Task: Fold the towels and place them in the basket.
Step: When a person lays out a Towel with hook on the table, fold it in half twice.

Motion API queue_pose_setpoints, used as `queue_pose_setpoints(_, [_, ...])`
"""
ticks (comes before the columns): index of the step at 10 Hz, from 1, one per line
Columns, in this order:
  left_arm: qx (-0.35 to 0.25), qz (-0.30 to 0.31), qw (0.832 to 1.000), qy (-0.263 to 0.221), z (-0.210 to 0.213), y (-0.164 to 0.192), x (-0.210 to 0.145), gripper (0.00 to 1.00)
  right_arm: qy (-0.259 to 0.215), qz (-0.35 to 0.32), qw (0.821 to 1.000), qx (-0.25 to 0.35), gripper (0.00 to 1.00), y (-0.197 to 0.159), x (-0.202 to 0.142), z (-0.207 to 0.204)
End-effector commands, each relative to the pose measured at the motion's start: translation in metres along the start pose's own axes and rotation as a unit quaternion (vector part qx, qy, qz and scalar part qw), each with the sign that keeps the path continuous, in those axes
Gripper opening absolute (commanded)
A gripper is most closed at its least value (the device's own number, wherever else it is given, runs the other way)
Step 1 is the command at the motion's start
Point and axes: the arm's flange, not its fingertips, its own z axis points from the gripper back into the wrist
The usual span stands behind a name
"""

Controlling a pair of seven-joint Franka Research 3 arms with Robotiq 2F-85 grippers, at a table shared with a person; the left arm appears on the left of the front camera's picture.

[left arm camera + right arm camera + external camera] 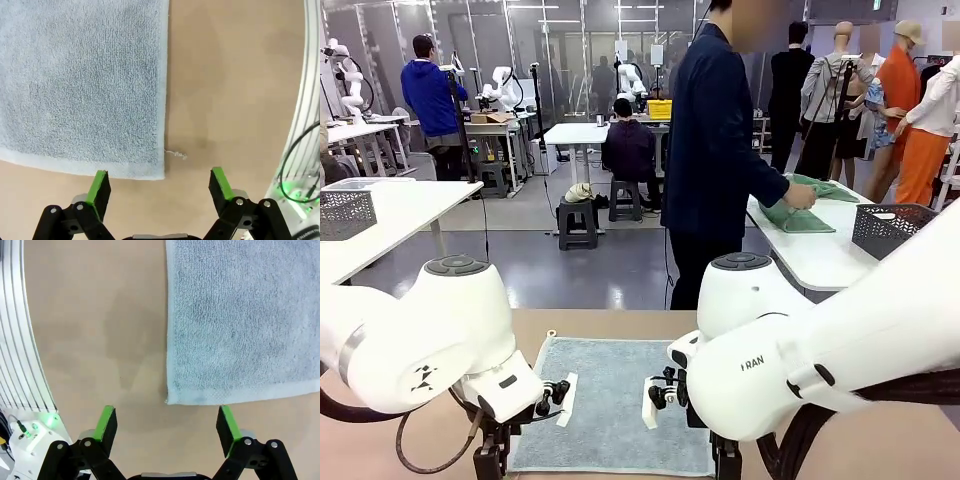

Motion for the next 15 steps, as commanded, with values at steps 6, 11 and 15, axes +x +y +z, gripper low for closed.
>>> queue_pose_setpoints(6, [0.001, -0.019, 1.000, -0.009, -0.018, -0.004, -0.015, 1.00, -0.009, -0.021, 1.000, -0.013, 1.00, 0.001, 0.002, -0.017])
queue_pose_setpoints(11, [0.008, -0.020, 1.000, -0.012, -0.017, -0.004, -0.016, 0.77, -0.005, -0.006, 1.000, -0.023, 0.69, -0.002, 0.004, -0.022])
queue_pose_setpoints(15, [0.002, -0.024, 1.000, -0.011, -0.019, -0.002, -0.018, 0.72, 0.001, -0.006, 1.000, -0.020, 0.69, -0.003, 0.005, -0.025])
